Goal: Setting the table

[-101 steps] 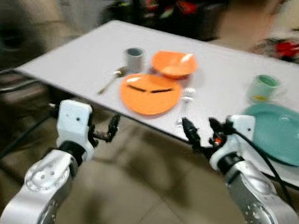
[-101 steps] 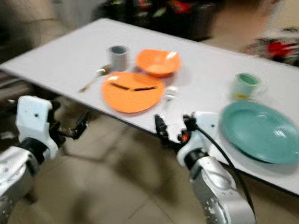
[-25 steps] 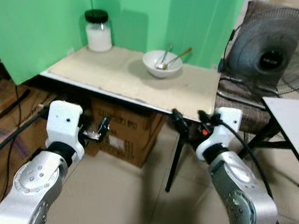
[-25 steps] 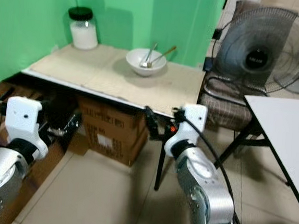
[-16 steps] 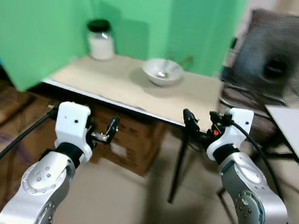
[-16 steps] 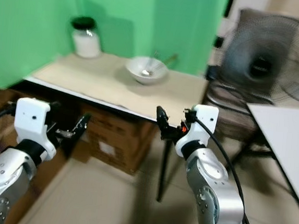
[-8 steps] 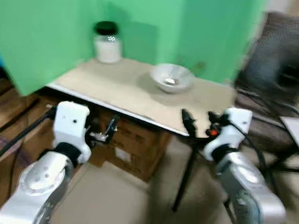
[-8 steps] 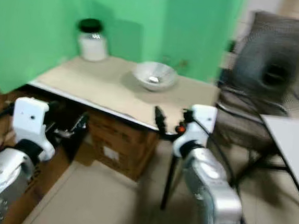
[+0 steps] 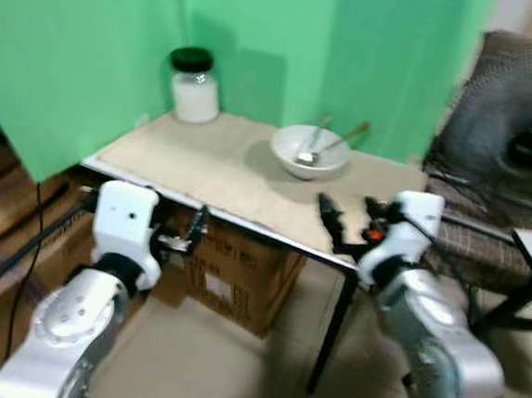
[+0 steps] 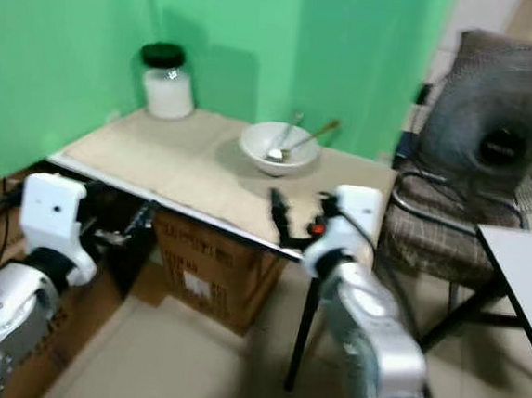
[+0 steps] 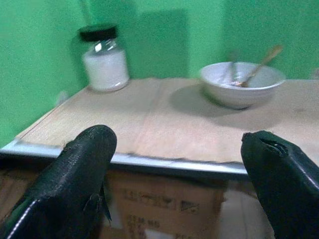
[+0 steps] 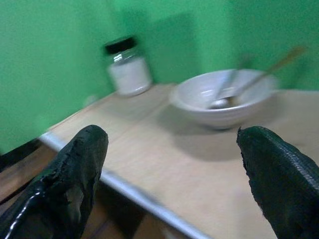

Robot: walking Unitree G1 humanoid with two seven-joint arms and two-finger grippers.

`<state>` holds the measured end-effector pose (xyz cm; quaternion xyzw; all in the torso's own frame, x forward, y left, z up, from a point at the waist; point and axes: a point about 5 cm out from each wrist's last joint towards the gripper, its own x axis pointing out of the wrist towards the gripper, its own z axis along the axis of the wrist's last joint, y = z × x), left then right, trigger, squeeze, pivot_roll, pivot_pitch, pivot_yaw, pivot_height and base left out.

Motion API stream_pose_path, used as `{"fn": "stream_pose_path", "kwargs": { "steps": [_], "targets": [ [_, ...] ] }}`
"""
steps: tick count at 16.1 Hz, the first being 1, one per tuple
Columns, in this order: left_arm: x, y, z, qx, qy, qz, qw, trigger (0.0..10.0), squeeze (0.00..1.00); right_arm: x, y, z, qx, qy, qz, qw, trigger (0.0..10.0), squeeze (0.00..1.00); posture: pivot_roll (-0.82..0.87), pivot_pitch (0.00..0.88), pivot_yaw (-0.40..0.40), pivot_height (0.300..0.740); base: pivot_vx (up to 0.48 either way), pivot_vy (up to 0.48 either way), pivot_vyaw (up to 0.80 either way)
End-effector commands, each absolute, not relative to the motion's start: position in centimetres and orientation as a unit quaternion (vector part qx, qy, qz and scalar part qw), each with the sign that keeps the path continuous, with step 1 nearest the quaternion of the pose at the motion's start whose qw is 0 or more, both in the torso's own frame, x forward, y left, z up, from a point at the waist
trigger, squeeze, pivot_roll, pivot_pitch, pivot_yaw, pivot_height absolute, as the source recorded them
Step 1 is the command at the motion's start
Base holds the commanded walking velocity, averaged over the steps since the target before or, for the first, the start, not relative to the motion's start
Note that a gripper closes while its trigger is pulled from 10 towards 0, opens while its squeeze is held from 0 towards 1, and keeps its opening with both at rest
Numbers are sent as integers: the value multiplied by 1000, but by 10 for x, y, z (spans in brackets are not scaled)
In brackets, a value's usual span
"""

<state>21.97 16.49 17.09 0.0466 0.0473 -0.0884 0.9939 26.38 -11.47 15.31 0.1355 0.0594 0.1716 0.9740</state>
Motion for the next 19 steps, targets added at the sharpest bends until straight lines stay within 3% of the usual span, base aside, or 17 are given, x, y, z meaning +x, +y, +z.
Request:
{"fn": "stream_pose_path", "kwargs": {
  "steps": [1, 13, 17, 19],
  "targets": [
    [220, 163, 171, 46, 46, -96, 993, 10000, 0, 264, -118, 155, 130, 54, 169, 976, 10000, 0, -22, 0, 18, 740, 311, 0, 0],
    [220, 163, 172, 44, 46, -100, 993, 10000, 0, 264, -117, 155, 137, 57, 170, 974, 10000, 0, -20, 0, 19, 740, 316, 0, 0],
    [220, 163, 173, 45, 46, -100, 993, 10000, 0, 263, -117, 155, 138, 55, 170, 974, 10000, 0, -19, 0, 20, 740, 326, 0, -314],
    [218, 163, 171, 73, 45, -102, 991, 10000, 0, 262, -117, 155, 138, 54, 168, 975, 10000, 0, -19, 0, 23, 740, 326, 0, 0]
  ]
}}
